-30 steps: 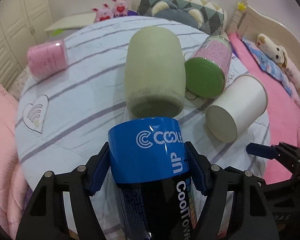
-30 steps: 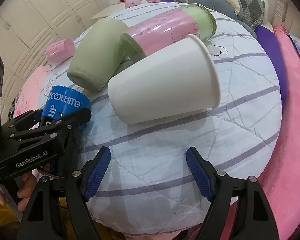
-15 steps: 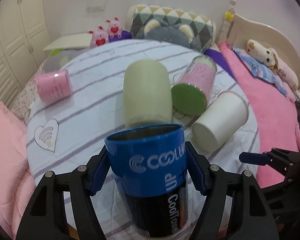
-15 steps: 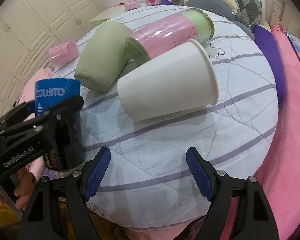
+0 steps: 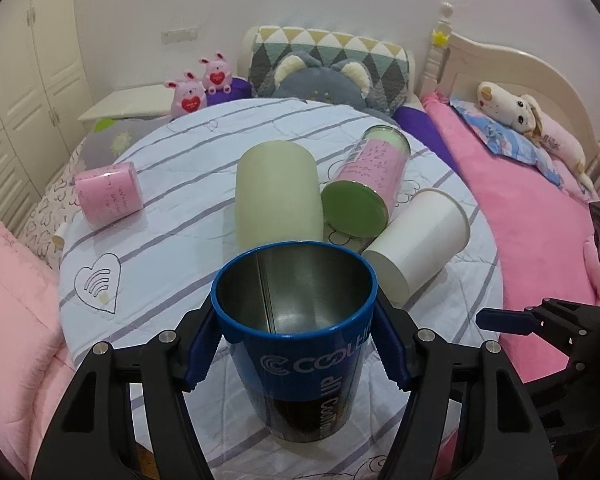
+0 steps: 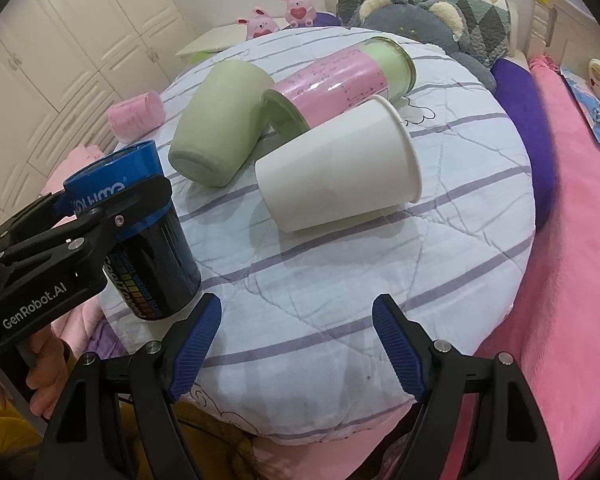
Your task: Flip cup upright
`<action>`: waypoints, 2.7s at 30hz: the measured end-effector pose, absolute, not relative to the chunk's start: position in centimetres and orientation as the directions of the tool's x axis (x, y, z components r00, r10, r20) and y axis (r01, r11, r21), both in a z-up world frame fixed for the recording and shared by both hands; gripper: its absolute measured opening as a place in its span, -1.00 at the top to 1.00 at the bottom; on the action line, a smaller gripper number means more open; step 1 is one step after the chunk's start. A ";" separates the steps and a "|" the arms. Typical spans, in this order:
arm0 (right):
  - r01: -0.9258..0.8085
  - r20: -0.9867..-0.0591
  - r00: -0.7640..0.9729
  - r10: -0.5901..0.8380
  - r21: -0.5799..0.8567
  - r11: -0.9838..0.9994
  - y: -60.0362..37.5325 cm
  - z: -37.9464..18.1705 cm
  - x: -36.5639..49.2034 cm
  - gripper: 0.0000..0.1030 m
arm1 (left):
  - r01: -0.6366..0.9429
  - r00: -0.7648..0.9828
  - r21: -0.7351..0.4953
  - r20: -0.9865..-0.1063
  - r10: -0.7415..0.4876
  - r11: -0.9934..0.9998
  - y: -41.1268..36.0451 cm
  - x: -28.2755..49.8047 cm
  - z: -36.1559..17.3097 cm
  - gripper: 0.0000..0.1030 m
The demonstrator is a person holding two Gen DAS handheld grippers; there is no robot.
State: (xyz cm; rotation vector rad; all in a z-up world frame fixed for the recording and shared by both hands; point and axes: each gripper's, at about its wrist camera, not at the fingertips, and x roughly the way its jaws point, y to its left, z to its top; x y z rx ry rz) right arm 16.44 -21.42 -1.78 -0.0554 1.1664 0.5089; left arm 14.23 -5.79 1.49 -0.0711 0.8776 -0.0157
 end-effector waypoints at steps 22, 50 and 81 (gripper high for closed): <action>-0.409 -0.887 0.314 0.338 0.195 0.891 -21.3 -0.9 13.0 -0.54 | 0.003 0.698 -0.020 -0.716 -0.017 1.000 -6.4 10.2 2.1 -0.82; -0.296 -0.865 0.378 0.331 0.226 0.928 -21.4 -0.9 7.5 -0.54 | 0.096 0.721 -0.012 -0.689 -0.078 0.995 -6.0 5.2 2.5 -0.83; -0.038 -0.560 0.825 0.074 0.075 0.996 -18.4 0.1 -0.6 -0.56 | 0.093 0.927 0.009 -0.367 -0.083 0.996 -0.2 -2.1 3.0 -0.97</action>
